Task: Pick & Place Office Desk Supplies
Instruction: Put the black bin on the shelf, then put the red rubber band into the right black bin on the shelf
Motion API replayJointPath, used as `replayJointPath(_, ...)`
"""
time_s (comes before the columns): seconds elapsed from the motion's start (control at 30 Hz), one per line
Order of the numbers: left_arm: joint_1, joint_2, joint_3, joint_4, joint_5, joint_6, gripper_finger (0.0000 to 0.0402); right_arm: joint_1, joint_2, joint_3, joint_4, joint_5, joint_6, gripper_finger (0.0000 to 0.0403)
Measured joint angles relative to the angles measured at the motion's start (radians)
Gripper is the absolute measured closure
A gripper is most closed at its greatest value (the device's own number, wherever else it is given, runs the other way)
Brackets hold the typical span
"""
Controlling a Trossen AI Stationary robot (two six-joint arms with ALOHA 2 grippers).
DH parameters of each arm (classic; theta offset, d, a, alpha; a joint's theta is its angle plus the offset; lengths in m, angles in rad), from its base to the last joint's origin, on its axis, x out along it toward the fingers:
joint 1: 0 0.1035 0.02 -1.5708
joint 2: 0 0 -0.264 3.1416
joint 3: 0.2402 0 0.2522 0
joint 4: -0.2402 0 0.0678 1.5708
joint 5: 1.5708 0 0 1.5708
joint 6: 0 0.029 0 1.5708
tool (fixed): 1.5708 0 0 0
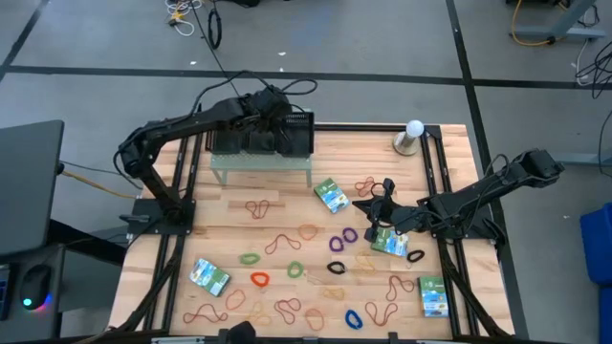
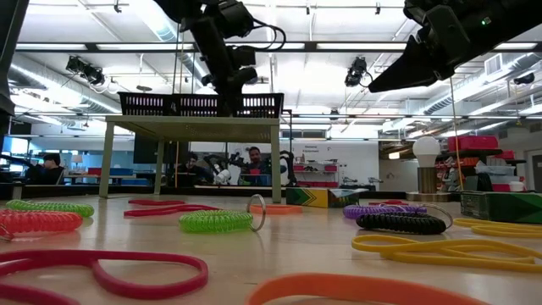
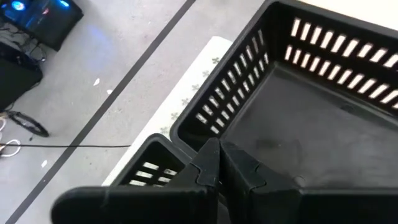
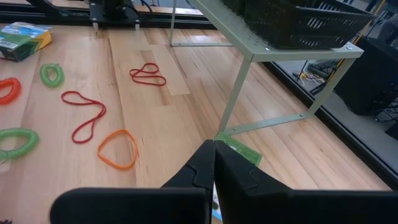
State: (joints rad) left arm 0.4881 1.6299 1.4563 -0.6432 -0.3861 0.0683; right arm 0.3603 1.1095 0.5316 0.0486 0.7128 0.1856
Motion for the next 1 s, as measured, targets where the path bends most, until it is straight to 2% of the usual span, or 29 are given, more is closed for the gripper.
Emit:
replayJointPath(0.43, 0.001, -0.028, 0.000, 0.009, -0.035, 0.008, 0.0385, 0.000, 0.000, 0.000, 0.000, 0.000, 0.000, 0.0392)
replayJointPath(0.53, -0.024, -0.062, 0.000, 0.018, -0.036, 0.018, 0.0385, 0.000, 0.000, 0.000, -0.004, 0.000, 0.000, 0.0392)
replayJointPath(0.67, -0.112, -0.095, -0.012, 0.036, -0.040, 0.050, 0.0390, 0.000, 0.000, 0.000, -0.015, 0.000, 0.000, 0.0392)
replayJointPath(0.8, -0.209, -0.127, -0.101, 0.141, -0.011, 0.065, 0.0394, 0.000, 0.000, 0.000, -0.022, 0.000, 0.000, 0.0391)
replayJointPath(1.0, -0.314, -0.216, -0.326, 0.394, 0.075, 0.026, 0.0392, 0.001, 0.000, 0.000, -0.024, 0.000, 0.000, 0.0391)
